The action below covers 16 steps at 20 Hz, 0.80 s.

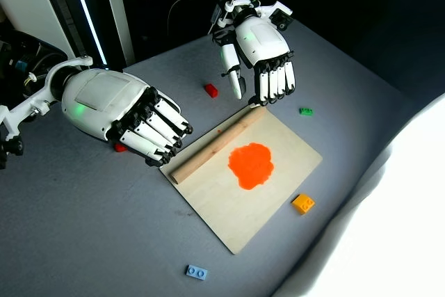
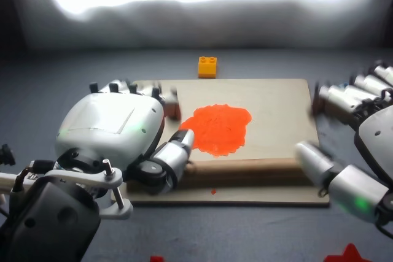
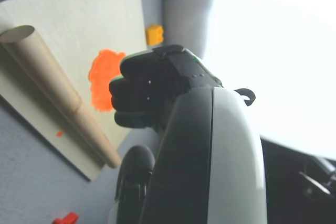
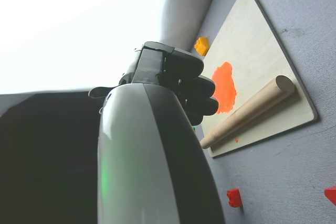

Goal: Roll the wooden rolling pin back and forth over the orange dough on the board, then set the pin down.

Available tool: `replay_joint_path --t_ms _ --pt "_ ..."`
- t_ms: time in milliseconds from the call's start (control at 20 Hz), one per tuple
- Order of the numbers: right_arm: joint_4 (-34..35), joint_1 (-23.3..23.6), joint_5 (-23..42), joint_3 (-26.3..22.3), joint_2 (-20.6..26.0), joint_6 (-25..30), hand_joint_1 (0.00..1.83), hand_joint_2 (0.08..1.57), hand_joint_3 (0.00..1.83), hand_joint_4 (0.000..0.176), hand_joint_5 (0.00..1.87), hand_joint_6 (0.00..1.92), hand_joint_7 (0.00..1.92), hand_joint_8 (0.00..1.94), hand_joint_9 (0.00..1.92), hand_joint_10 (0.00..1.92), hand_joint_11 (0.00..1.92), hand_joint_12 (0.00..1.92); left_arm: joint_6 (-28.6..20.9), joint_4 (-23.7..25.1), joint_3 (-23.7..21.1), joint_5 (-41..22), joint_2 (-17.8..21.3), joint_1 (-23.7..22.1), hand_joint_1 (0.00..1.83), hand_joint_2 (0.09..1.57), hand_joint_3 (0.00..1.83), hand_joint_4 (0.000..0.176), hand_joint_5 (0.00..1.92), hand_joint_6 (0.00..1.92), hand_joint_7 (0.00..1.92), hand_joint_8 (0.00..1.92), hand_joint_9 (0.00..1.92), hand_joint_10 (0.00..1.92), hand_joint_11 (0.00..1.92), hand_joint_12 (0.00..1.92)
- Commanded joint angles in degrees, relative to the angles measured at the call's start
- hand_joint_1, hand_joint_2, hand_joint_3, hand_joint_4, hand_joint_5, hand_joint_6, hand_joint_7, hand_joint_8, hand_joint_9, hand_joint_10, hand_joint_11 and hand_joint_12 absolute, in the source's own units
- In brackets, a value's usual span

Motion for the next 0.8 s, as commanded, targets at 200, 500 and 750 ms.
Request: replay_joint_path --t_ms 200,500,750 --pt "-3.9 0.2 4.3 1.3 -1.2 -0.3 0.0 1.32 0.06 0.0 0.05 0.04 0.04 0.0 0.0 0.0 0.0 0.0 0.3 4.7 0.6 -5.1 -0.2 0.0 0.0 1.44 0.0 0.0 0.0 0.0 0.0 0.0 0.0 0.0 0.0 0.0" --pt "-3.9 0.4 4.5 5.2 -6.9 0.3 0.0 1.25 0.02 0.0 0.05 0.03 0.06 0.01 0.03 0.01 0.0 0.0 -2.2 5.3 1.5 -8.0 -1.4 3.0 0.0 1.43 0.0 0.0 0.0 0.0 0.0 0.0 0.0 0.0 0.0 0.0" --pt "-3.9 0.6 3.5 9.3 -11.4 0.1 0.0 1.33 0.05 0.0 0.0 0.01 0.05 0.0 0.01 0.0 0.0 0.0 -5.8 8.5 3.5 -9.9 -4.4 5.9 0.0 1.39 0.0 0.0 0.0 0.0 0.0 0.0 0.0 0.0 0.0 0.0"
